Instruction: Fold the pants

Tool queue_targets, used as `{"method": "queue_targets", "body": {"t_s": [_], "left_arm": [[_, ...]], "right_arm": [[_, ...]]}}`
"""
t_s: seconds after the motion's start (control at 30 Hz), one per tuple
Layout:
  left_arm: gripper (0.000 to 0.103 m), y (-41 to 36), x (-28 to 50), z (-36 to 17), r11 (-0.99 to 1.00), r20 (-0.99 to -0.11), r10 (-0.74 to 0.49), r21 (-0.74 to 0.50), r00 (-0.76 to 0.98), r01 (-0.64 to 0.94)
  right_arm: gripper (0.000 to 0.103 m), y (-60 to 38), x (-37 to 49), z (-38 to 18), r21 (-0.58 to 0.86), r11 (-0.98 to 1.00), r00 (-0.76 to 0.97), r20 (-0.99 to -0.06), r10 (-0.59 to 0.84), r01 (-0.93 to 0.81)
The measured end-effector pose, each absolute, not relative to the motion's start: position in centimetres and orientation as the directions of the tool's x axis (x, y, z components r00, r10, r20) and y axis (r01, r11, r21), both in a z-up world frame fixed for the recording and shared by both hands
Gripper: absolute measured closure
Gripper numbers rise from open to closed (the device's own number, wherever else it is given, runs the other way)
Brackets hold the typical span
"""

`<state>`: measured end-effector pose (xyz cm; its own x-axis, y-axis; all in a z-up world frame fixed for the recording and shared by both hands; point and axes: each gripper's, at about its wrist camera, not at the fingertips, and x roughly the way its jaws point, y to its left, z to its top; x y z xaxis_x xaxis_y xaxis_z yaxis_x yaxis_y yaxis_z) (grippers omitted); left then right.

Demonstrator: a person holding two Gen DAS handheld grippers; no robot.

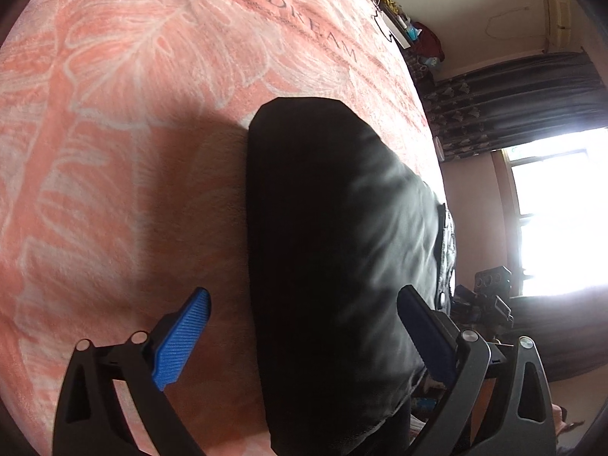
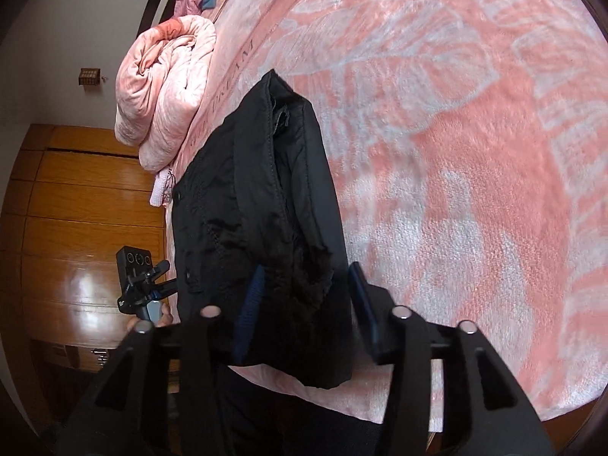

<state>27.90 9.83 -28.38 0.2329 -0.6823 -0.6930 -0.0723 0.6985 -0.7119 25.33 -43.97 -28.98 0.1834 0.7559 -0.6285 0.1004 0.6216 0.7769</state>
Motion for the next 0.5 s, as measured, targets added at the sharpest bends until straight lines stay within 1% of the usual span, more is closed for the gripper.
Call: {"method": "queue_targets", "body": {"t_s": [0.03, 0.1, 0.13, 0.17, 0.23, 0.33, 0.4, 0.5], "left_arm": [[0.004, 9.9, 28.3, -28.4, 0.681, -0.675, -0.704, -0.73, 0.221, -0.061], [0.004, 9.8, 29.1, -28.6, 0.651, -0.647, -0.739, -0.757, 0.189, -0.048], [0.004, 9.8, 29.6, -28.8, 0.638, -0.636, -0.752, -0.768, 0.172, -0.048], [0.004, 9.8, 30.1, -29.2, 0.621, -0.621, -0.768, -0.782, 0.157, -0.054], [0.004, 9.9, 31.1, -30.2, 0.589, -0.596, -0.794, -0.803, 0.124, -0.086], [0.004, 9.6, 31.8, -31.3, 0.522, -0.53, -0.844, -0.847, 0.082, -0.104], [0.004, 8.9, 32.3, -31.9, 0.533, -0.538, -0.84, -0.842, 0.063, -0.088], [0.004, 7.9, 32.6, -33.7, 0.499, -0.506, -0.862, -0.858, 0.033, -0.119]], "right_arm": [[0.009, -44.9, 25.8, -28.8, 0.777, 0.624, 0.184, -0.628, 0.756, 0.087], [0.009, -45.8, 27.4, -29.1, 0.812, 0.578, 0.16, -0.583, 0.797, 0.081], [0.006, -46.3, 28.3, -29.7, 0.833, 0.544, 0.151, -0.554, 0.819, 0.104], [0.004, -46.6, 29.0, -30.4, 0.838, 0.528, 0.133, -0.544, 0.829, 0.136], [0.004, -46.4, 30.2, -31.8, 0.839, 0.512, 0.08, -0.532, 0.843, 0.184], [0.004, -44.1, 30.9, -32.8, 0.818, 0.554, -0.025, -0.557, 0.83, 0.152], [0.002, -42.5, 30.8, -33.1, 0.811, 0.574, -0.073, -0.569, 0.819, 0.114], [0.002, -41.1, 31.1, -33.4, 0.835, 0.538, -0.088, -0.531, 0.843, 0.112]]}}
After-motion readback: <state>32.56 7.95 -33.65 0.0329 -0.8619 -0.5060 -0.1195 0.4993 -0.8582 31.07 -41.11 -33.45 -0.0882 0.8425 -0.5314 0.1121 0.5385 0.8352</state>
